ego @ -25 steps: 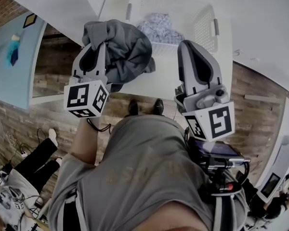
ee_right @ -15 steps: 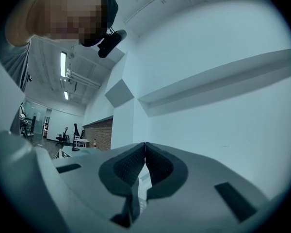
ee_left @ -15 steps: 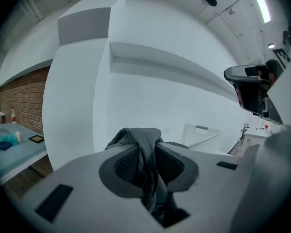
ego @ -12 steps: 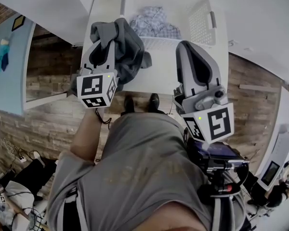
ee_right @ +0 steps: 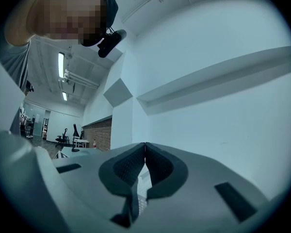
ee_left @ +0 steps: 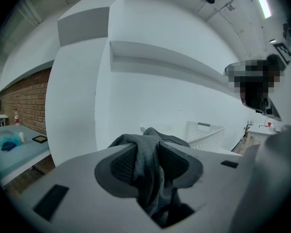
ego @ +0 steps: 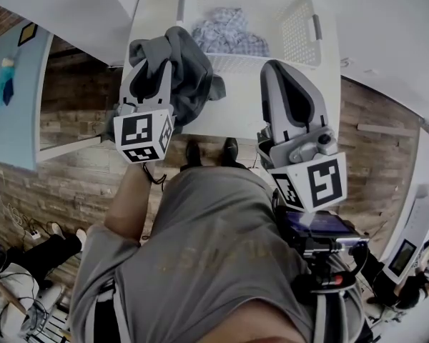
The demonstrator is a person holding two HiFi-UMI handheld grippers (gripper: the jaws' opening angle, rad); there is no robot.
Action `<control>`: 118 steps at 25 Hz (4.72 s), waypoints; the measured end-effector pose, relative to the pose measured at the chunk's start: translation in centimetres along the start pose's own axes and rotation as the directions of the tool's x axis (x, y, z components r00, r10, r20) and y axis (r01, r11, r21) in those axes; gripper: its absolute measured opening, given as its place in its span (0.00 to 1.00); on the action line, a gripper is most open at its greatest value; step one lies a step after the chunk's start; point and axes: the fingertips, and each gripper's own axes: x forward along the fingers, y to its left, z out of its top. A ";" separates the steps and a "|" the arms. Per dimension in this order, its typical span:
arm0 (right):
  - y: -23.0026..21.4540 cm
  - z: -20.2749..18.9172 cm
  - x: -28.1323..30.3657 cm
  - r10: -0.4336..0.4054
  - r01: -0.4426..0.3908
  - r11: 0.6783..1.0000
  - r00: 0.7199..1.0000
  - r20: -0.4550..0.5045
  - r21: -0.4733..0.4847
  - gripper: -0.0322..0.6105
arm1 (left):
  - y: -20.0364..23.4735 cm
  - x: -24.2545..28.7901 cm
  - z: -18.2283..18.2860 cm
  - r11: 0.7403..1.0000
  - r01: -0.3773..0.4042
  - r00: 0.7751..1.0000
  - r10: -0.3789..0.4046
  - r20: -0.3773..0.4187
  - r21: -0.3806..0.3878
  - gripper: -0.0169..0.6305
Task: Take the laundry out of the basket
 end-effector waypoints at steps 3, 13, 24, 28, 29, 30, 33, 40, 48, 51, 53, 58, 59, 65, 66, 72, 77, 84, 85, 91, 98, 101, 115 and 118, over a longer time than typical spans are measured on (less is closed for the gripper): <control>-0.1 0.0 -0.1 0.007 -0.007 1.000 1.000 0.006 0.006 0.06 | -0.1 -0.6 0.3 1.000 -0.011 1.000 0.011 0.001 0.000 0.28; -0.2 0.0 0.1 0.053 -0.054 0.998 0.998 0.026 0.039 0.06 | 0.0 -2.6 0.0 0.997 -0.071 0.997 0.071 -0.034 0.003 0.31; 0.9 -0.1 0.8 0.116 -0.118 0.991 0.993 0.038 0.057 0.06 | 1.1 -4.7 0.8 0.991 -0.137 0.991 0.137 -0.001 -0.003 0.33; 1.0 -0.1 0.8 0.121 -0.123 0.991 0.992 0.040 0.054 0.06 | 0.9 -4.9 2.1 0.991 -0.135 0.990 0.135 0.040 -0.005 0.27; 1.0 0.0 0.7 0.120 -0.122 0.991 0.992 0.042 0.053 0.06 | 0.8 -5.0 2.5 0.991 -0.135 0.989 0.135 0.053 -0.005 0.24; 0.9 0.0 0.6 0.118 -0.120 0.991 0.992 0.043 0.051 0.06 | 0.7 -5.1 2.8 0.991 -0.136 0.988 0.136 0.066 -0.006 0.20; 0.4 0.1 0.4 0.104 -0.106 0.993 0.993 0.047 0.049 0.06 | 0.3 -5.1 4.0 0.991 -0.134 0.986 0.134 0.103 -0.011 0.11; -1.2 0.6 -0.7 0.062 -0.066 0.997 0.996 0.068 0.046 0.06 | -1.5 -4.8 6.7 0.996 -0.093 0.981 0.093 0.170 -0.008 0.04; -3.6 0.9 -2.8 0.000 -0.005 0.998 0.996 0.087 0.056 0.06 | -4.1 -4.9 9.5 0.999 -0.044 0.972 0.040 0.229 0.011 0.04; -4.6 0.9 -3.8 -0.030 0.025 0.998 0.995 0.091 0.064 0.06 | -5.4 -4.6 10.1 1.000 -0.017 0.972 0.010 0.235 0.025 0.04; -5.4 0.9 -4.5 -0.051 0.044 0.997 0.994 0.094 0.069 0.06 | -6.4 -4.3 10.4 1.000 0.007 0.971 -0.013 0.237 0.027 0.04; -7.8 0.9 -6.2 -0.099 0.090 0.992 0.990 0.098 0.084 0.06 | -8.6 -3.4 11.4 0.999 0.024 0.969 -0.030 0.247 0.026 0.04; -8.3 0.8 -6.6 -0.108 0.099 0.991 0.989 0.098 0.087 0.06 | -9.1 -3.3 11.7 0.999 0.027 0.968 -0.031 0.250 0.021 0.04; -11.8 0.9 -8.3 -0.142 0.133 0.987 0.984 0.104 0.090 0.06 | -11.9 -1.9 12.9 0.999 0.044 0.962 -0.042 0.269 -0.001 0.04; -12.4 1.0 -8.5 -0.142 0.132 0.987 0.984 0.106 0.089 0.06 | -12.4 -1.7 13.1 0.999 0.044 0.961 -0.042 0.275 -0.002 0.04; -15.6 1.8 -8.8 -0.112 0.102 0.991 0.987 0.119 0.083 0.06 | -15.1 -0.5 14.4 1.000 0.029 0.954 -0.028 0.300 0.002 0.04; -17.4 2.8 -6.8 -0.101 0.091 0.993 0.985 0.141 0.076 0.06 | -15.0 0.1 15.9 1.000 0.011 0.947 -0.014 0.320 0.010 0.04; -16.8 1.8 0.5 -0.019 0.015 0.999 0.996 0.090 0.046 0.06 | -10.8 2.6 16.9 1.000 -0.023 0.945 0.026 0.327 -0.014 0.04; -16.6 1.5 1.8 -0.005 0.001 0.999 0.997 0.082 0.041 0.06 | -9.9 3.1 17.1 0.999 -0.027 0.944 0.031 0.328 -0.016 0.04; -15.4 -1.3 9.6 0.073 -0.073 0.997 0.997 0.029 0.010 0.06 | -4.4 6.9 18.0 0.998 -0.042 0.946 0.052 0.321 -0.038 0.04; -13.3 -5.1 16.2 0.195 -0.198 0.980 0.978 -0.076 -0.037 0.06 | 0.2 10.5 18.4 0.995 -0.033 0.947 0.062 0.315 -0.094 0.04; -12.2 -7.2 18.1 0.258 -0.265 0.964 0.956 -0.137 -0.030 0.06 | 1.8 11.7 17.8 0.991 -0.025 0.950 0.064 0.306 -0.130 0.04; -3.7 -21.7 18.3 0.560 -0.625 0.777 0.638 -0.529 0.070 0.13 | 6.8 13.6 15.0 0.965 -0.036 0.955 0.110 0.276 -0.261 0.04; -4.1 -24.4 16.7 0.564 -0.651 0.752 0.555 -0.612 0.103 0.20 | 6.9 13.5 14.7 0.958 -0.043 0.956 0.123 0.267 -0.285 0.04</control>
